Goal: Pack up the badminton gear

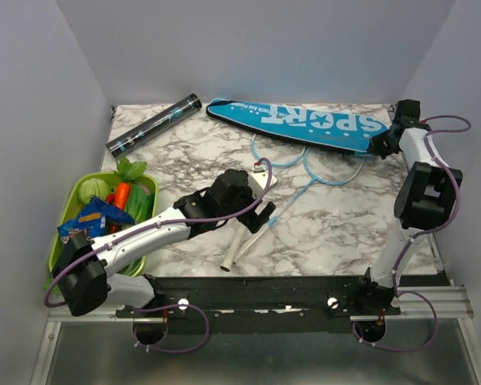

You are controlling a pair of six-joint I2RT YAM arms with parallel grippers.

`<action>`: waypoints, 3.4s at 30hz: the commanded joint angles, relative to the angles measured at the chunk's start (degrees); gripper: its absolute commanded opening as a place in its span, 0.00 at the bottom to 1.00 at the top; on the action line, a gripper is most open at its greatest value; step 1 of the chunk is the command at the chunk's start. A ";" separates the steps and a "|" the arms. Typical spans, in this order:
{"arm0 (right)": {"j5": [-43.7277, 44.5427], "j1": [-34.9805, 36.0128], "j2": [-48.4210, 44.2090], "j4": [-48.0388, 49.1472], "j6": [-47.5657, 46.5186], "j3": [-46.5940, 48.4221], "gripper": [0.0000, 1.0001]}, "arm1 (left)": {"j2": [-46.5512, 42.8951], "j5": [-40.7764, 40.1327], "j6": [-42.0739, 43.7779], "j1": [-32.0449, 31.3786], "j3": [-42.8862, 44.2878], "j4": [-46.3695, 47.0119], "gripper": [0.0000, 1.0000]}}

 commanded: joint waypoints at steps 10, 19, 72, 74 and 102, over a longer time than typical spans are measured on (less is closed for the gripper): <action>-13.92 0.33 -29.27 2.90 -10.91 -14.36 0.01 | -5.13 -5.94 1.67 -1.27 0.01 -1.46 0.99; -27.18 0.42 -42.20 -1.41 -22.15 -22.64 0.01 | -9.43 -9.99 3.34 -1.54 2.64 -5.50 0.99; -3.66 27.83 -63.51 25.99 30.56 -72.22 0.62 | -16.30 -10.07 -3.43 -3.47 -4.73 -3.13 0.99; -2.00 30.90 -60.16 27.32 31.79 -70.55 0.62 | -15.69 -11.65 -3.60 -3.47 -4.47 -3.13 0.99; 27.10 46.65 -37.82 16.88 74.05 -61.24 0.69 | -18.58 -22.47 -3.78 -4.17 -10.01 1.96 0.99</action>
